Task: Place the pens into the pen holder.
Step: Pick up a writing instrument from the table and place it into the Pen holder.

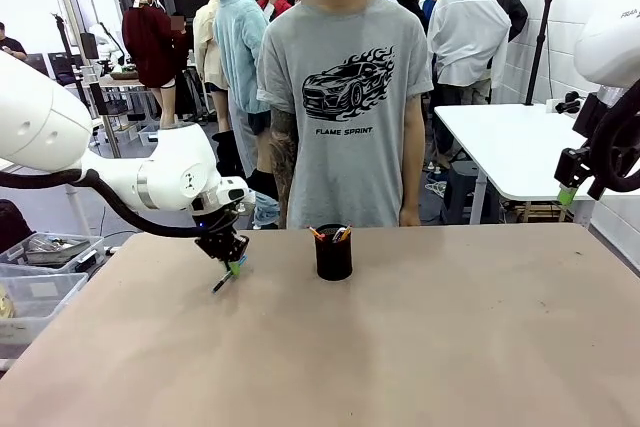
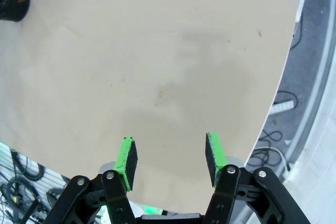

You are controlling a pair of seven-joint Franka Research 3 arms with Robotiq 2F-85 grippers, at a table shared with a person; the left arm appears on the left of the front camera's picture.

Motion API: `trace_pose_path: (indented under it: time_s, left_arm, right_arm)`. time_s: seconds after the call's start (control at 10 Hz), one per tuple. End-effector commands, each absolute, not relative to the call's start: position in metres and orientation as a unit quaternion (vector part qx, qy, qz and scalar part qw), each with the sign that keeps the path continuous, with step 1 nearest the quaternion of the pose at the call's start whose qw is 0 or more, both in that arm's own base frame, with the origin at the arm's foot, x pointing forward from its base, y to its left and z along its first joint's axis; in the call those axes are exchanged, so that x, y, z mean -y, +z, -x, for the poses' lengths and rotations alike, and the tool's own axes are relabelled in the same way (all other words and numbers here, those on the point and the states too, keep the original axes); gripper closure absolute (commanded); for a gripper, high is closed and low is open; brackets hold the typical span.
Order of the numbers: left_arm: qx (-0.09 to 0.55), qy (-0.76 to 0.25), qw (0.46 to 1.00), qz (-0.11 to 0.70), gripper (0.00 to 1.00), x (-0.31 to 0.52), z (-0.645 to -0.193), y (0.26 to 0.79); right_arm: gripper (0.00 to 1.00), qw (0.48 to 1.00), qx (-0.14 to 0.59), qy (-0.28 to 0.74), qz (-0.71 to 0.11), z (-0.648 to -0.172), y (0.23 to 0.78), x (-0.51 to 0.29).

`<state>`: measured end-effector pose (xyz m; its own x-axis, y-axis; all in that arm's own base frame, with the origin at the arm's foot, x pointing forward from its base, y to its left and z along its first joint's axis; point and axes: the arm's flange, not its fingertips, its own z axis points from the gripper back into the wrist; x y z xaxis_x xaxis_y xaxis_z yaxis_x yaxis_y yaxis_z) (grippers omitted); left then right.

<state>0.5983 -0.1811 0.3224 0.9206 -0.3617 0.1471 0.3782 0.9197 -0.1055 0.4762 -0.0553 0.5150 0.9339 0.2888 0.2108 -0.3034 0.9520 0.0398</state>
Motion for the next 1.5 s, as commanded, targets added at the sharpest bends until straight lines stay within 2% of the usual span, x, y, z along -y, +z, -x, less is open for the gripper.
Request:
trace_pose_path:
  time_s: [0.0,0.3,0.5,0.7,0.8,0.9,1.0,1.1,1.3,1.4]
  left_arm:
    - [0.112,-0.263,0.943,0.172,1.00,0.163,-0.586,0.350]
    - [0.193,-0.318,0.894,0.248,1.00,0.165,-0.600,0.373]
    - [0.307,-0.348,0.850,0.249,1.00,0.181,-0.612,0.392]
    - [0.364,-0.367,0.794,0.320,1.00,0.192,-0.625,0.409]
    - [0.358,-0.360,0.794,0.336,1.00,0.199,-0.628,0.411]
    - [0.288,-0.334,0.853,0.280,1.00,0.199,-0.628,0.411]
    - [0.356,-0.350,0.815,0.293,1.00,0.204,-0.628,0.427]
    - [0.345,-0.346,0.819,0.300,1.00,0.206,-0.629,0.421]
    - [0.364,-0.374,0.744,0.417,1.00,0.206,-0.625,0.416]
    - [0.385,-0.385,0.718,0.433,1.00,0.209,-0.629,0.412]
  right_arm:
    - [0.34,0.983,0.103,0.150,-0.032,-0.475,0.515,0.055]
    - [0.34,0.983,0.103,0.150,-0.032,-0.475,0.515,0.055]
    - [0.34,0.983,0.103,0.150,-0.032,-0.475,0.515,0.055]
    - [0.34,0.983,0.103,0.150,-0.032,-0.475,0.515,0.055]
    - [0.34,0.983,0.103,0.150,-0.032,-0.475,0.515,0.055]
    - [0.34,0.983,0.103,0.150,-0.032,-0.475,0.515,0.055]
    - [0.34,0.983,0.103,0.150,-0.032,-0.475,0.515,0.055]
    - [0.34,0.983,0.103,0.150,-0.032,-0.475,0.515,0.055]
    - [0.34,0.983,0.103,0.150,-0.032,-0.475,0.515,0.055]
    - [0.34,0.983,0.103,0.150,-0.032,-0.475,0.515,0.055]
